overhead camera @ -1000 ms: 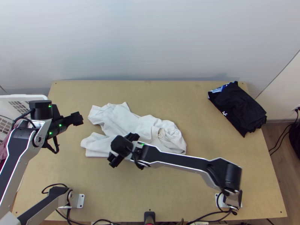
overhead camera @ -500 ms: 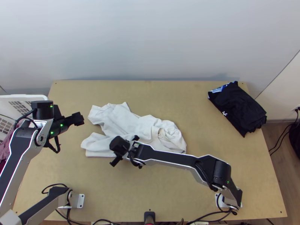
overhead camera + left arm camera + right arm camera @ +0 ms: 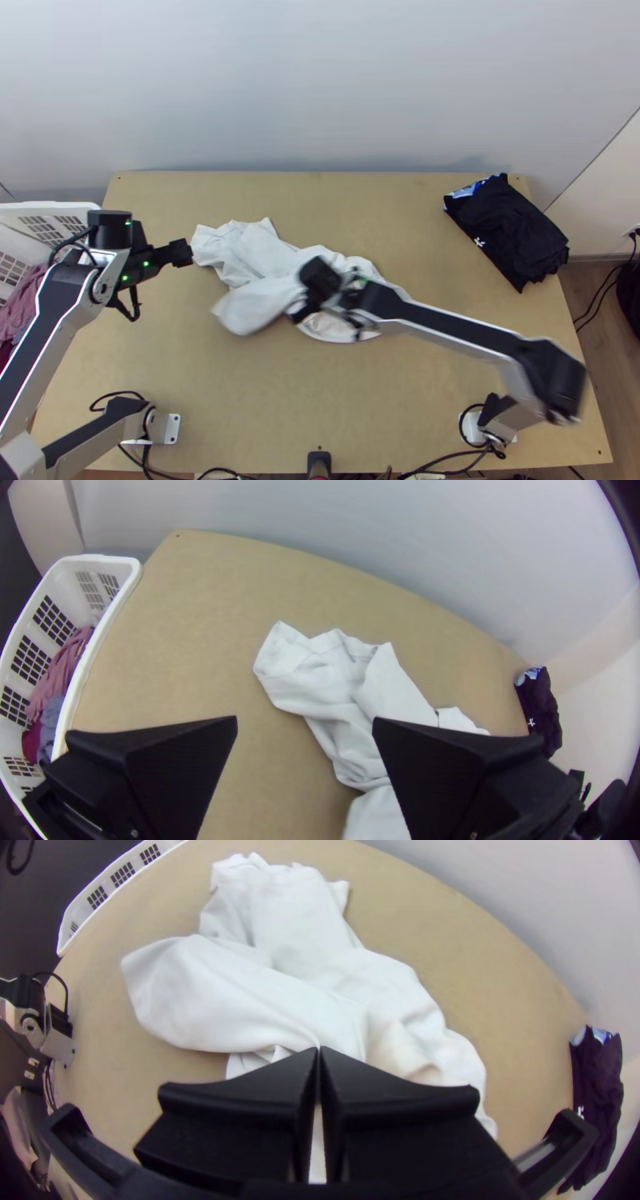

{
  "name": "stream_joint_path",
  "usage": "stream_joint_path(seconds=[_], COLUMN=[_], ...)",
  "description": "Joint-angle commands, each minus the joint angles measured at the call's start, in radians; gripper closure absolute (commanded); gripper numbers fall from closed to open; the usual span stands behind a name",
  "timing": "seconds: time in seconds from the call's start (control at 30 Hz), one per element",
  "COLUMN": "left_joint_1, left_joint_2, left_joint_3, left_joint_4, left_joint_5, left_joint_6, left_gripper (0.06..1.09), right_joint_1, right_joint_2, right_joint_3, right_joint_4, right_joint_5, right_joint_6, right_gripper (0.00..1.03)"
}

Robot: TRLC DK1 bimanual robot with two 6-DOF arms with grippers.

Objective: Fold the t-shirt

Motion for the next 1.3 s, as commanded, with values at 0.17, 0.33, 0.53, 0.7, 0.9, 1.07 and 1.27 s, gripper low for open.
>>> stream_joint_path(seconds=[0.17, 0.33, 0.53, 0.7, 0.9, 1.07, 1.27], left_joint_1=[-0.093, -0.164, -0.265, -0.328, -0.385, -0.401, -0.394], left_joint_2=[0.167, 0.305, 0.515, 0.682, 0.802, 0.817, 0.83], left_joint_3=[0.043, 0.122, 0.289, 0.465, 0.576, 0.574, 0.56], left_joint_4=[0.077, 0.12, 0.121, 0.118, 0.057, 0.005, -0.051], left_joint_5=[0.001, 0.001, 0.0, 0.0, 0.001, 0.0, -0.002], left_joint_6=[-0.014, -0.031, -0.034, -0.043, -0.041, -0.04, -0.054], left_gripper=[0.1, 0.1, 0.1, 0.1, 0.15, 0.21, 0.22], right_joint_1=[-0.292, -0.431, -0.462, -0.476, -0.506, -0.535, -0.543], right_joint_2=[-0.513, -0.623, -0.654, -0.651, -0.622, -0.606, -0.591], right_joint_3=[-0.337, -0.437, -0.48, -0.494, -0.482, -0.48, -0.469], right_joint_4=[-0.337, -0.34, -0.34, -0.318, -0.278, -0.254, -0.234], right_joint_5=[-0.11, -0.131, -0.134, -0.133, -0.133, -0.133, -0.133], right_joint_6=[-0.079, -0.091, -0.079, -0.053, -0.037, -0.037, -0.022], right_gripper=[1.0, 1.0, 1.0, 1.0, 1.0, 1.0, 1.0])
